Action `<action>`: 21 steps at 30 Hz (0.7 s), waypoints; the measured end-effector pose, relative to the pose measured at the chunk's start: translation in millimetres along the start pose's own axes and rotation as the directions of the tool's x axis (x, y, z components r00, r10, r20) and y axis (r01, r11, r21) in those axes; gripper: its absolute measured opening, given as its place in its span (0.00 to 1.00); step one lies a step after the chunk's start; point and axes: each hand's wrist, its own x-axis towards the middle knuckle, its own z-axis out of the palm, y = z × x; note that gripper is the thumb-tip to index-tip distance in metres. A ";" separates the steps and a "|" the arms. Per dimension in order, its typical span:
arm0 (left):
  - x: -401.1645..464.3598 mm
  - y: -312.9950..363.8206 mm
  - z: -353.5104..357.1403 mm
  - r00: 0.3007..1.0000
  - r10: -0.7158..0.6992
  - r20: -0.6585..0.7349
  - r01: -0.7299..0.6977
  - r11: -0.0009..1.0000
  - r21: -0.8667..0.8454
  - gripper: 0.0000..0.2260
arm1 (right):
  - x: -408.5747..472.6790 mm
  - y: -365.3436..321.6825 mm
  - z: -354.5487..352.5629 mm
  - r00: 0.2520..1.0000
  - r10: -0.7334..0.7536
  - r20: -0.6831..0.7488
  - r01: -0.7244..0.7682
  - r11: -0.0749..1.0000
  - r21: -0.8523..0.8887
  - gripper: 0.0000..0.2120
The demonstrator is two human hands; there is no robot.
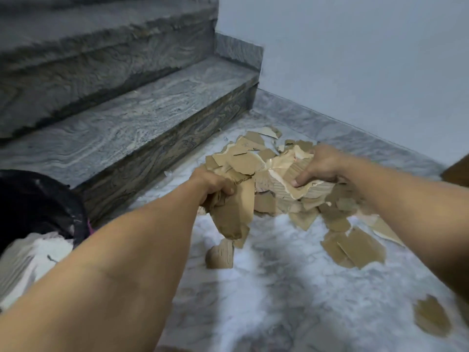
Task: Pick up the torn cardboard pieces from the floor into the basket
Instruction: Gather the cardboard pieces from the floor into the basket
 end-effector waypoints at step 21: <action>-169.9 69.6 -204.5 0.933 0.148 -0.328 -0.166 0.986 -0.026 0.40 | -128.8 -205.9 -76.0 0.897 -0.440 -0.054 0.443 0.893 0.077 0.28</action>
